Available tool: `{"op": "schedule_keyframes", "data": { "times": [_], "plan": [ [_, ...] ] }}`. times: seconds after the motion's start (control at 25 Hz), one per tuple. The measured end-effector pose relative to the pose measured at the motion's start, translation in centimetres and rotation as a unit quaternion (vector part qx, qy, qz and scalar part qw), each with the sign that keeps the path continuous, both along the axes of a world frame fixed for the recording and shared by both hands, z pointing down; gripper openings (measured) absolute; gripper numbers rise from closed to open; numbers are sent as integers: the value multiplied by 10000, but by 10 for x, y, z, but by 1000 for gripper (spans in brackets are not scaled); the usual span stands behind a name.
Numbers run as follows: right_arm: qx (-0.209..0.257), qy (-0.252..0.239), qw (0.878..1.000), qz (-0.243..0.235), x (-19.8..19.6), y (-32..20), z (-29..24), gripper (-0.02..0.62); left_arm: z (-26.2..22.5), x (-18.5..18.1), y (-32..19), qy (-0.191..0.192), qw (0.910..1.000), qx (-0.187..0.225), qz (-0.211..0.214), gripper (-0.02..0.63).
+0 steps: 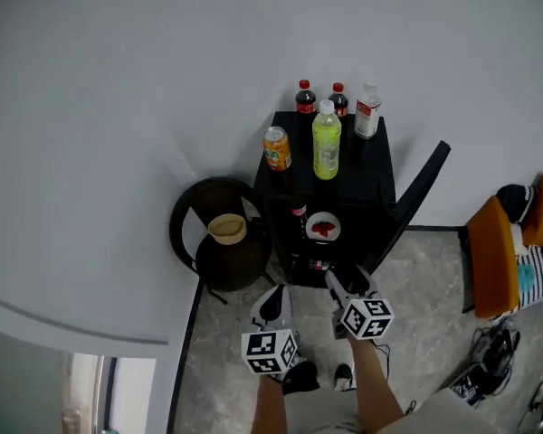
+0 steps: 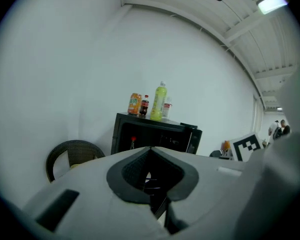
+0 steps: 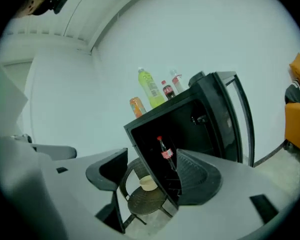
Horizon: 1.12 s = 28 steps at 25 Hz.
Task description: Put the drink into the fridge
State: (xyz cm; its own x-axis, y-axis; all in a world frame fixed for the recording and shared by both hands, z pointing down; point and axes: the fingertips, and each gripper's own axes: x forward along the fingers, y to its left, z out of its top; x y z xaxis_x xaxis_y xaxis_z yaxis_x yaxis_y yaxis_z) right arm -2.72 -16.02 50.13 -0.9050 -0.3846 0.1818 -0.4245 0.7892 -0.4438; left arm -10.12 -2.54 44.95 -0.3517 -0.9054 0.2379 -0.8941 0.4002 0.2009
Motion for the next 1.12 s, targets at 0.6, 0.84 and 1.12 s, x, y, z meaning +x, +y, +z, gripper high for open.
{"op": "schedule_keyframes", "data": {
  "times": [0.6,0.84,1.12],
  "plan": [
    [858,-160,9935,-735,94,47,-64,211,-48,104,28,-827,9960,-263,-220,9],
    [1214,-36,9888,-863,105,57,-77,145,-50,120,43,-851,9957,-203,-290,9],
    [2016,275,9757,-812,113,64,-94,24,-49,123,47,-906,9952,-260,-279,9]
  ]
}}
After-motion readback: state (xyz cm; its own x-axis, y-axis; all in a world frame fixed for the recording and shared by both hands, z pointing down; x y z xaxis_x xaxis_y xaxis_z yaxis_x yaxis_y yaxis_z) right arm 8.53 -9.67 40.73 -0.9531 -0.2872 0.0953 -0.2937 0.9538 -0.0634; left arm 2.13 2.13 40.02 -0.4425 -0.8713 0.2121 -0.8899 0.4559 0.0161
